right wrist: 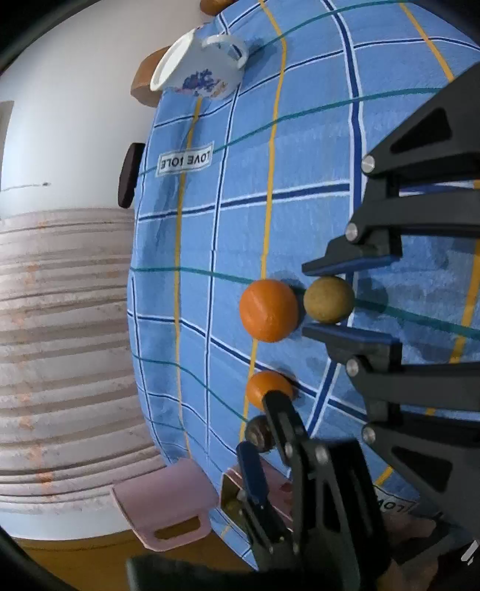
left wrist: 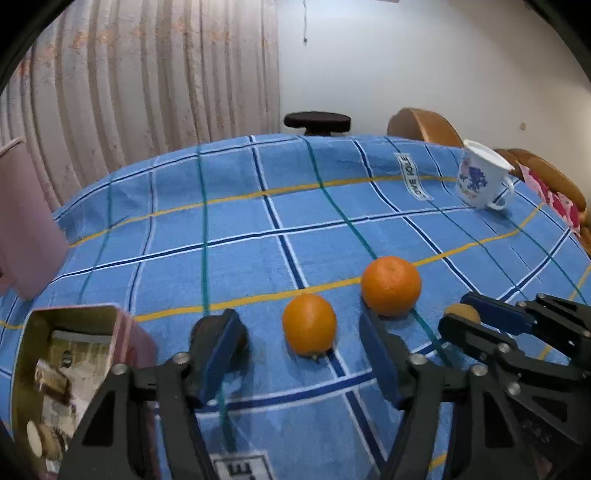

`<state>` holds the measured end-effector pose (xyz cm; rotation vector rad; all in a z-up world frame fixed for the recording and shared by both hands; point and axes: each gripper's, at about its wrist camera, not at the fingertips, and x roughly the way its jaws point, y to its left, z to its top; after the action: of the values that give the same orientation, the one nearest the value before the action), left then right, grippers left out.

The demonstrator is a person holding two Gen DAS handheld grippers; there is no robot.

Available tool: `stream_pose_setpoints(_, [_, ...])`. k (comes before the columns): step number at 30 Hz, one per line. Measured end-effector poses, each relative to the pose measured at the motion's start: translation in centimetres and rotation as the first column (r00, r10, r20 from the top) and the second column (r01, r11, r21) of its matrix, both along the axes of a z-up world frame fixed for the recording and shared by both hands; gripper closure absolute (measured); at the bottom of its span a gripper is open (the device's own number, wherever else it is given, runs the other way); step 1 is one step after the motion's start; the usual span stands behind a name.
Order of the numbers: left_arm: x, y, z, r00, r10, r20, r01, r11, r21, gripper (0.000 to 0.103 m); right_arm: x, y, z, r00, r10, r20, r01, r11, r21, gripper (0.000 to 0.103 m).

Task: Organize fruits
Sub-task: 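Grasp an orange with the left tool while the right tool grasps a small kiwi, then lift and carry the orange in the left tool toward the tin while the right tool carries the kiwi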

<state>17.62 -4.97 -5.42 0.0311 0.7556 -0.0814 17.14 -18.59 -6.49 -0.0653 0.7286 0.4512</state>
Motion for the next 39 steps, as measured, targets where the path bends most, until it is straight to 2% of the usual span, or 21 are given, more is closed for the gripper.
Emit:
stream_pose_setpoints(2, [0.5,-0.2,-0.4,1.000,-0.004,-0.016,0.004,1.000,0.001,0.057,0.0,0.0,0.0,1.000,0.000,0.000,0.000,1.000,-0.005,0.074])
stream_pose_setpoints(6, [1.0,-0.4,-0.9,0.999,-0.016,-0.033,0.016,1.000,-0.004,0.067,-0.2,0.4,0.0,1.000,0.002,0.007,-0.002,1.000,-0.019,0.074])
stream_pose_setpoints(10, [0.7,0.1,-0.8,0.999,-0.023,-0.029,0.021,0.999,-0.040,0.067,-0.3,0.2,0.1,1.000,-0.002,0.017,0.002,1.000,-0.011,0.074])
stream_pose_setpoints(20, [-2.6,0.1,0.7,0.995,-0.002,0.098,0.006,0.999,-0.036,0.068,-1.9,-0.3,1.1,0.995,0.016,0.096,-0.019,0.999,0.030,0.074])
stream_pose_setpoints(30, [-4.4,0.1,1.5,0.984,0.026,0.178,-0.022,0.999,-0.028,0.068,-2.8,-0.3,1.9,0.987,0.023,0.158,-0.031,0.999,0.043,0.074])
stream_pose_setpoints(39, [-5.3,0.2,1.9,0.975,0.043,0.217,-0.037,0.999,-0.029,0.067,-3.5,-0.4,2.2,0.980,0.023,0.197,-0.035,0.998,0.055,0.074])
